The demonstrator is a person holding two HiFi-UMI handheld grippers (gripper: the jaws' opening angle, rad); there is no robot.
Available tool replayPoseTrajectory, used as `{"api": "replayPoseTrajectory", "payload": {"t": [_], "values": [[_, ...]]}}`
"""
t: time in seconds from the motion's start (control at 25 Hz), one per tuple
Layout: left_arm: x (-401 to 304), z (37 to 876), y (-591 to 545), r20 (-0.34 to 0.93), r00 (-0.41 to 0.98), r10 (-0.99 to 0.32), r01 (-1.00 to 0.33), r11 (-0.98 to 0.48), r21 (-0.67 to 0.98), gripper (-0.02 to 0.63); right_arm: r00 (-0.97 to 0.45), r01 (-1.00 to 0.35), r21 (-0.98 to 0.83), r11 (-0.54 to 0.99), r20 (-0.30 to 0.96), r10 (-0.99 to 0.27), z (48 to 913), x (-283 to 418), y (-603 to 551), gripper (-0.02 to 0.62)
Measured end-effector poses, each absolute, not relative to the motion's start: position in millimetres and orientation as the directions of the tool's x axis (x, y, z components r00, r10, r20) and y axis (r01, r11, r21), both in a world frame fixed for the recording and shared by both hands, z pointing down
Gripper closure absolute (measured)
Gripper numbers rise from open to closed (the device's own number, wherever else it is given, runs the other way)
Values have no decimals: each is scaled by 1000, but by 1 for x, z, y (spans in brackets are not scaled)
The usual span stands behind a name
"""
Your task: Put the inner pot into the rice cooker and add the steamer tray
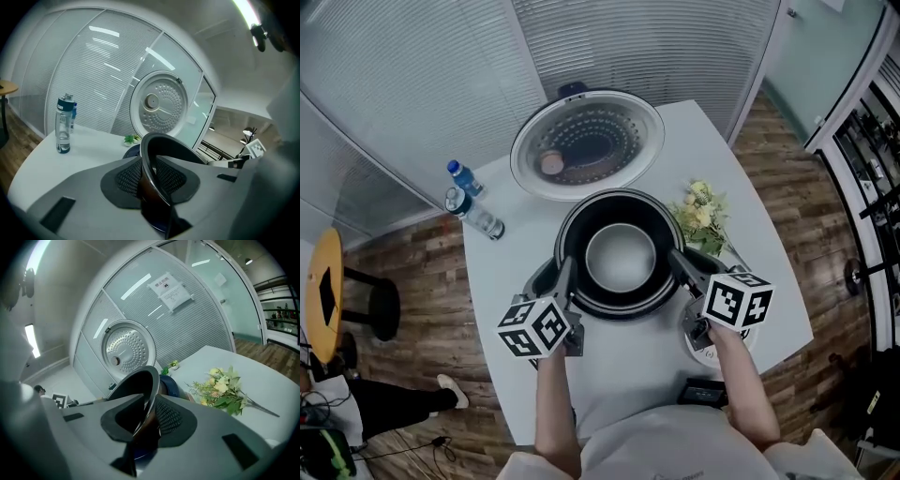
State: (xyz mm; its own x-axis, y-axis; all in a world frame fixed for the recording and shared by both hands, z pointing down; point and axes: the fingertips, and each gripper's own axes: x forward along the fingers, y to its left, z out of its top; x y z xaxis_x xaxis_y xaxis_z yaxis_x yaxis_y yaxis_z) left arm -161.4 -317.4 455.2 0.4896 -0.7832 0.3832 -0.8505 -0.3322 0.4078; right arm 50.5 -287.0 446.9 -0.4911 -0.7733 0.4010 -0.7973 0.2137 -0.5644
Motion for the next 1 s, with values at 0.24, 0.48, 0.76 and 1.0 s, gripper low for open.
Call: {"api": "replayPoseTrajectory", "payload": {"t": [0.24,0.48,0.76,1.0], "values": [[-161,464,-318,415,483,-771,-859,-326,395,517,-478,-830,-512,221,448,-756,453,50,-291,509],[-159,466,-321,431,482,-763,-864,-332,377,512,-464,-848,-481,220,475,-748,459,51,-294,509],[-159,472,-322,453,473,-756,-874,-335,352,501,-436,-882,-409,235,513,-739,465,50,-296,494],[-159,475,-322,457,466,-758,-878,-333,343,499,-427,-888,-394,238,514,-744,466,51,-295,491]]}}
